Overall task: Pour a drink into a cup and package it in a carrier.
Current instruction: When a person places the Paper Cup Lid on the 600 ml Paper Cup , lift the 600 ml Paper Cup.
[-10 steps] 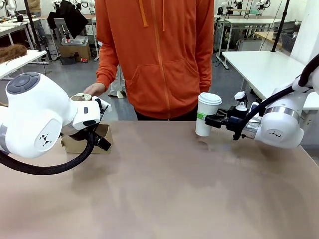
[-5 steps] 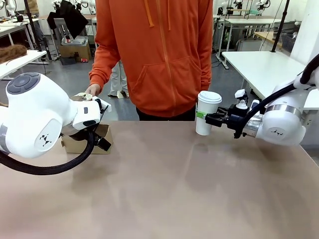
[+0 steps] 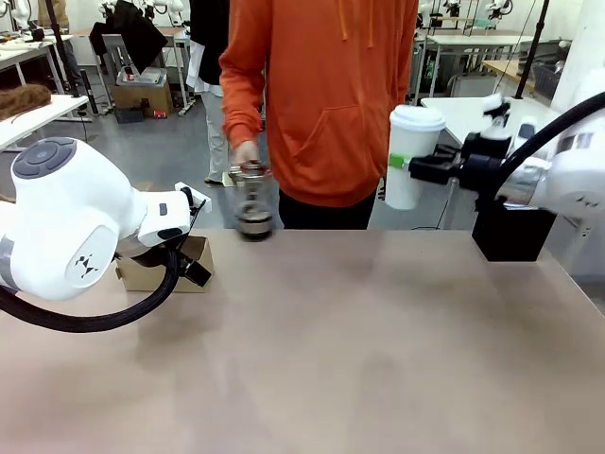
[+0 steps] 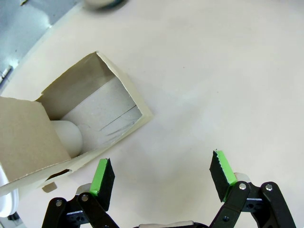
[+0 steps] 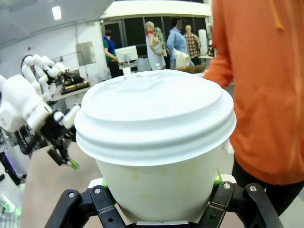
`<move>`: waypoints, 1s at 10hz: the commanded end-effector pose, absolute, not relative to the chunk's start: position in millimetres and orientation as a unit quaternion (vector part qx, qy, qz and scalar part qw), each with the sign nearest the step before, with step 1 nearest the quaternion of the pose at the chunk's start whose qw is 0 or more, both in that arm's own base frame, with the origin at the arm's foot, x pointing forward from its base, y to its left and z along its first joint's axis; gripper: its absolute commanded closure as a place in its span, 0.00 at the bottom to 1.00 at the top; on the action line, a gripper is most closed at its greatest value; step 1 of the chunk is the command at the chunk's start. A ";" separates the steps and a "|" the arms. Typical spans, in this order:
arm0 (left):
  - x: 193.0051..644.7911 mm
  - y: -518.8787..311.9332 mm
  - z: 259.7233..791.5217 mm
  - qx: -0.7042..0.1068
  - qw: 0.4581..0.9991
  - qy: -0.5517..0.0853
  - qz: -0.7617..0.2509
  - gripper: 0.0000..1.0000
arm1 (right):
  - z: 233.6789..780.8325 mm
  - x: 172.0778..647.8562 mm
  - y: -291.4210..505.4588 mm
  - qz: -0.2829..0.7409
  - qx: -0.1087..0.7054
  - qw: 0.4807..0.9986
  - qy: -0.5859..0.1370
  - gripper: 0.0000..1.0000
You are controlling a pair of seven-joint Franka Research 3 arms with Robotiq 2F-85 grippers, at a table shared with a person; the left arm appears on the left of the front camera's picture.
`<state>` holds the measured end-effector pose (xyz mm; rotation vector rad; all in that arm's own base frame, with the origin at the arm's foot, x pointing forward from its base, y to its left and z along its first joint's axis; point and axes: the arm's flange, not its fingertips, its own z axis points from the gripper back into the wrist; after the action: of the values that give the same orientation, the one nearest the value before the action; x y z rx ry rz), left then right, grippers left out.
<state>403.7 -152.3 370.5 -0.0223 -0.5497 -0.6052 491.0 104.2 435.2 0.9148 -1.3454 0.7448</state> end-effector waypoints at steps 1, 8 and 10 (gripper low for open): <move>403.5 -151.7 370.5 -0.012 0.918 -0.267 -0.294 0.00 | 475.9 459.9 100.9 0.316 0.393 0.640 -0.580 0.20; 403.5 -151.7 370.5 -0.012 0.918 -0.267 -0.294 0.00 | 509.1 436.5 99.4 0.319 0.385 0.634 -0.591 0.20; 403.5 -151.7 370.5 -0.012 0.918 -0.267 -0.294 0.00 | 509.1 436.5 99.4 0.319 0.385 0.634 -0.591 0.20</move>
<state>403.7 -152.4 370.5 -0.0223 -0.5498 -0.6054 436.5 97.5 504.3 0.8724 -1.3405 0.7249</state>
